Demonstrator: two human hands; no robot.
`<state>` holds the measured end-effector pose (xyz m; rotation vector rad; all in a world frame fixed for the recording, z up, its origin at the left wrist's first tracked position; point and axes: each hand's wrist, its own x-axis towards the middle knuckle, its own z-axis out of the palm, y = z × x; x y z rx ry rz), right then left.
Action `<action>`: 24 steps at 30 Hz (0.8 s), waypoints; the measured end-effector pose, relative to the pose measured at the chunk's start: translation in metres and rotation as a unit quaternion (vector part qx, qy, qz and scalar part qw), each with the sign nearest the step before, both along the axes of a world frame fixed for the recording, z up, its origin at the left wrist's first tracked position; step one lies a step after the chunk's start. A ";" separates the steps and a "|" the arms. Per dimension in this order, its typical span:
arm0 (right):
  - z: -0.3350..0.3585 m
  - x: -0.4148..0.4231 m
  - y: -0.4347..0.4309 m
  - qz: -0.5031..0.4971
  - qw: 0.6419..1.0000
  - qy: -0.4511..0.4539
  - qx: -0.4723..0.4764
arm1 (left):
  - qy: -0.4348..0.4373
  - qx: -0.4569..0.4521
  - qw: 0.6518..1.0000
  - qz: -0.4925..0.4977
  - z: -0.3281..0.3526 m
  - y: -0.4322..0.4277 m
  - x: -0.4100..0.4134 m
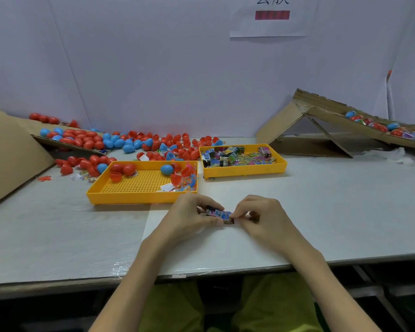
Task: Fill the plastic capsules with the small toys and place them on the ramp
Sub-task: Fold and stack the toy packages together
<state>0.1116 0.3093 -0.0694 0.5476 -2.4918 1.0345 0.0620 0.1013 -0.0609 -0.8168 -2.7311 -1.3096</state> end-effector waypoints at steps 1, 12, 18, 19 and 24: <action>0.000 0.000 0.000 -0.001 1.000 -0.002 0.000 | -0.001 0.002 1.000 0.001 0.000 0.000 0.000; 0.002 0.002 0.001 -0.088 0.996 0.026 0.014 | 0.008 0.004 1.000 0.014 -0.001 0.003 0.002; 0.002 0.002 0.011 -0.213 0.972 0.074 -0.073 | 0.033 -0.003 0.999 0.035 -0.004 0.001 0.001; 0.003 0.002 0.010 -0.210 0.971 0.080 -0.085 | 0.040 -0.006 0.999 0.034 -0.005 0.001 0.001; 0.005 0.005 0.005 -0.144 0.980 0.107 -0.085 | 0.057 0.005 0.998 0.023 -0.008 0.003 0.006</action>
